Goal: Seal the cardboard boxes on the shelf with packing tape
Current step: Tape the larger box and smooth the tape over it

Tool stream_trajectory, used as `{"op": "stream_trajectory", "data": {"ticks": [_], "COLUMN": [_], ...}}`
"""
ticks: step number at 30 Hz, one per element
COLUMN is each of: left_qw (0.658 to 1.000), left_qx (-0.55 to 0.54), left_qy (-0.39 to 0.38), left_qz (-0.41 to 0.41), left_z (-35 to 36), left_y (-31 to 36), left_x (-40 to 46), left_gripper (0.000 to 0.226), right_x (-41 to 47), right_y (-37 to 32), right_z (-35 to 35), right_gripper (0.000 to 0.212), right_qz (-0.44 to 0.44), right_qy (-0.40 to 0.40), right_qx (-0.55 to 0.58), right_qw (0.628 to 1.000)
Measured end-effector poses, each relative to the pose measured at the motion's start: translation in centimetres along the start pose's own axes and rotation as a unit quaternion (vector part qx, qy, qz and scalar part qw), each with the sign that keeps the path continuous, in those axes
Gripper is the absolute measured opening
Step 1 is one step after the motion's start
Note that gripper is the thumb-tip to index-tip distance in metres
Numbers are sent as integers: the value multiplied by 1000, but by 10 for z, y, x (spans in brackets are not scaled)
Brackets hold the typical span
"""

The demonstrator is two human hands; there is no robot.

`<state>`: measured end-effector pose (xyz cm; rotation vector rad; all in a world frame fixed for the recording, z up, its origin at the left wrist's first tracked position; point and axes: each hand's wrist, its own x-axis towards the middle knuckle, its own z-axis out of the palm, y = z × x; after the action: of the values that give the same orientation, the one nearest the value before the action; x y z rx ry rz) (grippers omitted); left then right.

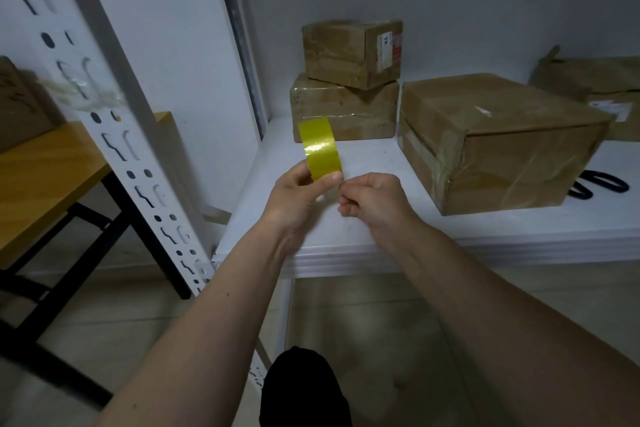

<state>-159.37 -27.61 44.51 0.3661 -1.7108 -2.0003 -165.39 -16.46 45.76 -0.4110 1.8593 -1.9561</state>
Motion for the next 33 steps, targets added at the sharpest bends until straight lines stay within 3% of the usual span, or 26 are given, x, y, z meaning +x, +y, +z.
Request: {"op": "stream_trajectory", "data": {"ticks": [5,9,11,12,13,15,16,17,20,24,25,27,28,29,30,32,33], "left_qw": [997,985,976,961,925,803,766,757,761,769,787,859,887,894,879,839,837], "left_qx": [56,153,205,270,377,594,640,650,646,635,614,511,456,422,417,423,424], "left_qy": [50,45,31,27,28,51,61,66,36,-20,-17,28,65,98,121,119,92], "left_qz": [28,63,59,47,40,15,-3,-21,-49,-73,-64,-12,43,116,196,319,332], "left_z": [1,0,-2,-2,-4,-7,-8,-9,-13,-18,-17,-8,-1,10,20,50,66], "left_y": [-2,-7,-12,-12,-13,-13,-11,-9,-2,1,1,5,9,13,18,28,30], "left_x": [2,5,9,10,13,14,11,9,0,-12,-14,-20,-24,-27,-32,-38,-40], "left_gripper": [16,9,18,31,43,66,75,81,96,131,140,154,154,147,135,105,93], "right_x": [-1,1,3,4,5,7,6,4,1,-8,-11,-19,-23,-27,-30,-27,-23], "right_y": [-11,-12,-10,-7,-5,-1,0,-1,0,-2,-5,-16,-22,-30,-38,-58,-69], "right_z": [-6,-10,-11,-11,-11,-11,-12,-13,-21,-34,-37,-45,-50,-60,-70,-102,-122], "right_gripper": [10,12,11,10,13,16,14,11,8,13,12,9,6,4,5,13,19], "right_qz": [59,82,85,82,75,52,39,25,-39,-141,-188,-331,-403,-459,-491,-474,-430], "right_qy": [-56,-56,-52,-46,-36,-15,-6,0,9,23,29,61,86,118,154,240,277], "right_qx": [-10,-39,-73,-101,-134,-200,-227,-249,-281,-285,-289,-299,-298,-298,-300,-329,-356], "right_qw": [997,994,992,990,987,978,973,968,959,948,938,893,861,829,803,781,782]}}
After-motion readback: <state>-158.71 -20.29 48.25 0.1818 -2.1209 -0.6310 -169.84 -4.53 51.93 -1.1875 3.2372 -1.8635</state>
